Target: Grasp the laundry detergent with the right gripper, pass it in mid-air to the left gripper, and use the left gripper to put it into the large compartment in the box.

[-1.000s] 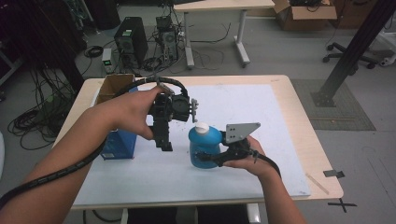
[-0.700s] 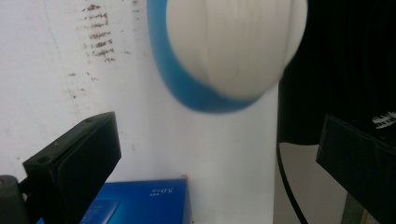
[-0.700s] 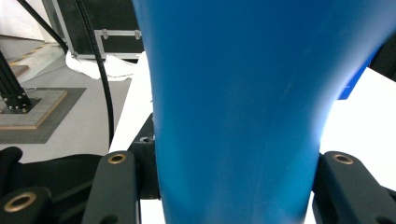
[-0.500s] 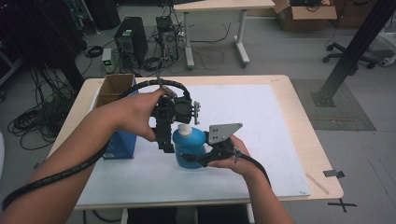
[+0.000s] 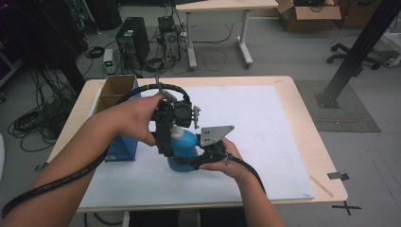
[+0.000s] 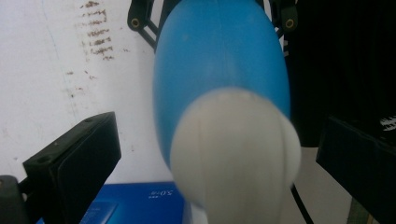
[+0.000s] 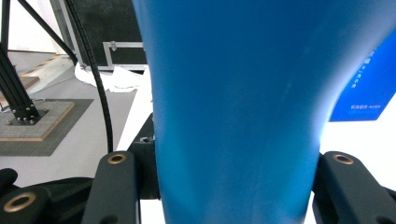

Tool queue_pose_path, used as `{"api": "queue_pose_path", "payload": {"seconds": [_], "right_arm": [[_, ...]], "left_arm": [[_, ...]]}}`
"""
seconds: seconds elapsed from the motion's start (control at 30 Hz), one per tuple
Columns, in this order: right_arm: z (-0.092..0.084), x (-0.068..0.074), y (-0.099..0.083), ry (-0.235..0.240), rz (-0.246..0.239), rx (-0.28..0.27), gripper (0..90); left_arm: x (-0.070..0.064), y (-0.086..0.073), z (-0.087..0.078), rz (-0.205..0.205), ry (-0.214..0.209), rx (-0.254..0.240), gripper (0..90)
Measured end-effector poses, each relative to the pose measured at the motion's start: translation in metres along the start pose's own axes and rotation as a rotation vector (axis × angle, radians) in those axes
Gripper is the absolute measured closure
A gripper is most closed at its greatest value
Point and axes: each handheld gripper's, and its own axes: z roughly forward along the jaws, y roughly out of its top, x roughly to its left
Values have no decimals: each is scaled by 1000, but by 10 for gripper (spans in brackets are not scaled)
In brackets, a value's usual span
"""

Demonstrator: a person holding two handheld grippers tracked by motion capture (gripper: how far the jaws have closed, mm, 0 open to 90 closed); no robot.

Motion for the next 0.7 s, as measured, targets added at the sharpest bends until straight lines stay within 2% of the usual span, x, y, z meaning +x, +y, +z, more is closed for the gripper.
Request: {"api": "queue_pose_path", "payload": {"seconds": [0.4, 0.7], "right_arm": [[1, 1, 9, -2, -5, -13, 458], [2, 1, 11, -6, -2, -19, 457]], "left_arm": [[-3, 3, 0, 13, 16, 1, 13], [-5, 5, 2, 15, 38, 2, 66]]}}
